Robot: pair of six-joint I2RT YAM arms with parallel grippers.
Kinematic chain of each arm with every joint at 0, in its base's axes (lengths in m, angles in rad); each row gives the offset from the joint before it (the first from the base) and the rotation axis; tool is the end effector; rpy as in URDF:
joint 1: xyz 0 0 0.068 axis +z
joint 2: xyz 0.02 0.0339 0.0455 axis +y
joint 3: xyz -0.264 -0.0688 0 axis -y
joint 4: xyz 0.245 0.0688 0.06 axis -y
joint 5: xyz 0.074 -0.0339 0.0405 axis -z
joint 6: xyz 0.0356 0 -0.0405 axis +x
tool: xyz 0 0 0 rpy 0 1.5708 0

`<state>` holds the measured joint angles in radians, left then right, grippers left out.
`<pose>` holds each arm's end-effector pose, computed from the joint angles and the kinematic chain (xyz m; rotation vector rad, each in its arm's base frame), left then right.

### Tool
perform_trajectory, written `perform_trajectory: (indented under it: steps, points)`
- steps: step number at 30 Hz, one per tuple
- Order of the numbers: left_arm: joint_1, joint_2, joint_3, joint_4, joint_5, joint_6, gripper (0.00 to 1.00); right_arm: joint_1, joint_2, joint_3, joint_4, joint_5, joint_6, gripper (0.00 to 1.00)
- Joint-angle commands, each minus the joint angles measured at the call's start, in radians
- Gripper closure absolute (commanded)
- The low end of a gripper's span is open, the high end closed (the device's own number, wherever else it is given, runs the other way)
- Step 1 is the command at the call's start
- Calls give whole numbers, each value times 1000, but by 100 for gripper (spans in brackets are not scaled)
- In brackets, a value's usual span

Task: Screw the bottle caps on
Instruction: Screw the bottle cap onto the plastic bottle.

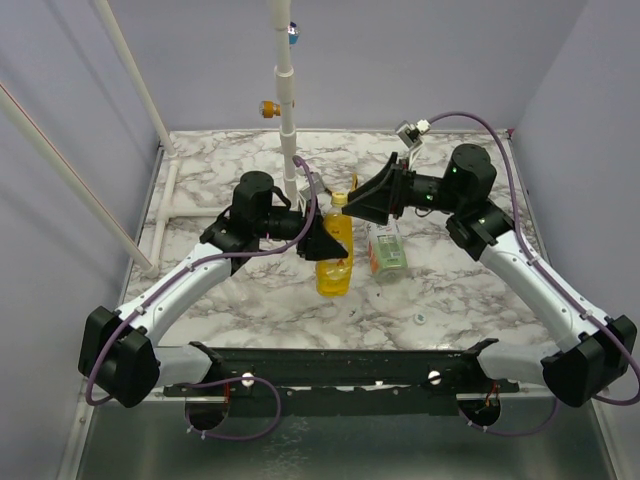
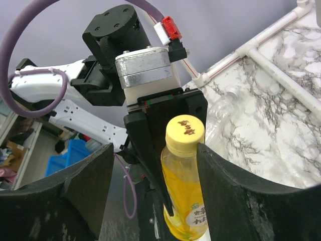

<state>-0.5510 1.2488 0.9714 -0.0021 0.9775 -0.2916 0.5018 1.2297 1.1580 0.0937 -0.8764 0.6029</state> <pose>0.2221 -0.1711 0.3286 0.9706 1.7322 -1.4623 0.2298 0.1573 0.4067 -0.6869 1.6422 1.5014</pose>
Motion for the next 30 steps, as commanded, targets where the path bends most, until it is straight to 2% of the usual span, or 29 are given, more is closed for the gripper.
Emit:
perform_trajectory:
  steps: [1, 13, 19, 26, 30]
  points:
    - [17, 12, 3, -34, -27, -18, 100, 4, -4, 58, -44, -23, -19, 31]
    - [16, -17, 13, -59, -36, 13, 100, 4, 14, 40, -73, 175, -52, 29]
    - [13, -19, 12, -65, -22, 17, 100, 4, 26, 46, -83, 191, -55, 26]
    - [3, -10, 24, -65, -4, 14, 100, 47, 107, 66, -51, 142, -52, 32]
    - [-1, -8, 23, -65, -3, 14, 100, 51, 113, 68, -23, 147, -39, 39]
